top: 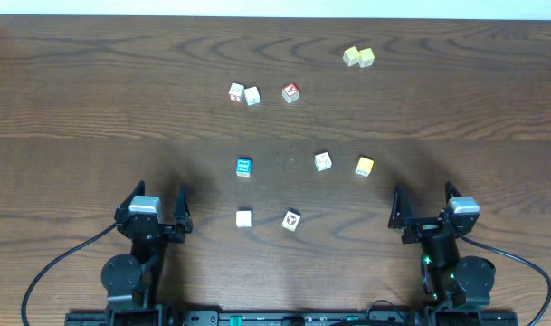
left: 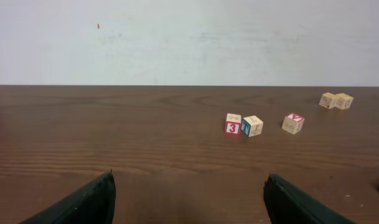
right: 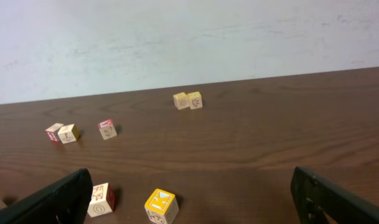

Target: Lift 5 blocks

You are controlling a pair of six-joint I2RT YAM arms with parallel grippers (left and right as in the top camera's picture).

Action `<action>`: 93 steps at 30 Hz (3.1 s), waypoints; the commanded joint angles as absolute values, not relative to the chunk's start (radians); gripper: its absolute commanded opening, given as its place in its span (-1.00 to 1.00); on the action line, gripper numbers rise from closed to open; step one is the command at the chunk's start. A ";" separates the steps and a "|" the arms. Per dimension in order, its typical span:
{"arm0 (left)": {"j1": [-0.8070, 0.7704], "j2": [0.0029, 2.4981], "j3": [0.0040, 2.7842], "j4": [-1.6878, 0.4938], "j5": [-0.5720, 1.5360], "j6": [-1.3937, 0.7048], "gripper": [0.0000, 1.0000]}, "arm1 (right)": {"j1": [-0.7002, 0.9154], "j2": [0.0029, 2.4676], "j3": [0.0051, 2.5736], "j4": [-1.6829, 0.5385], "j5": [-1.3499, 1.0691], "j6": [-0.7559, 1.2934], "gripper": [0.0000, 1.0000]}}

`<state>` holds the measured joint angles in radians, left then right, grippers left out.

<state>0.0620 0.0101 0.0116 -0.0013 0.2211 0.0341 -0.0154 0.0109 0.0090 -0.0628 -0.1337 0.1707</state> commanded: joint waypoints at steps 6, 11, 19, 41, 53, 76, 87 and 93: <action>0.066 0.004 0.004 -0.051 0.234 0.041 0.53 | -0.033 0.007 0.006 -0.064 -0.128 0.155 0.99; 0.066 0.004 0.004 -0.051 0.234 0.041 0.53 | -0.033 0.007 0.006 -0.064 -0.128 0.155 0.99; 0.066 0.004 0.004 -0.051 0.234 0.041 0.53 | -0.033 0.007 0.006 -0.064 -0.128 0.156 0.99; 0.066 0.004 0.004 -0.051 0.234 0.041 0.53 | -0.033 0.007 0.006 -0.064 -0.128 0.156 0.98; 0.066 0.004 0.004 -0.051 0.234 0.041 0.53 | -0.033 0.007 0.006 -0.064 -0.128 0.155 0.98; 0.066 0.004 0.004 -0.051 0.234 0.041 0.53 | -0.033 0.007 0.006 -0.064 -0.128 0.155 0.98; 0.066 0.004 0.004 -0.039 0.495 -0.146 0.53 | -0.033 0.007 0.006 -0.064 -0.128 0.156 0.99; 0.066 0.004 0.004 0.174 0.730 -0.276 0.53 | -0.033 0.007 0.006 -0.064 -0.128 0.155 0.99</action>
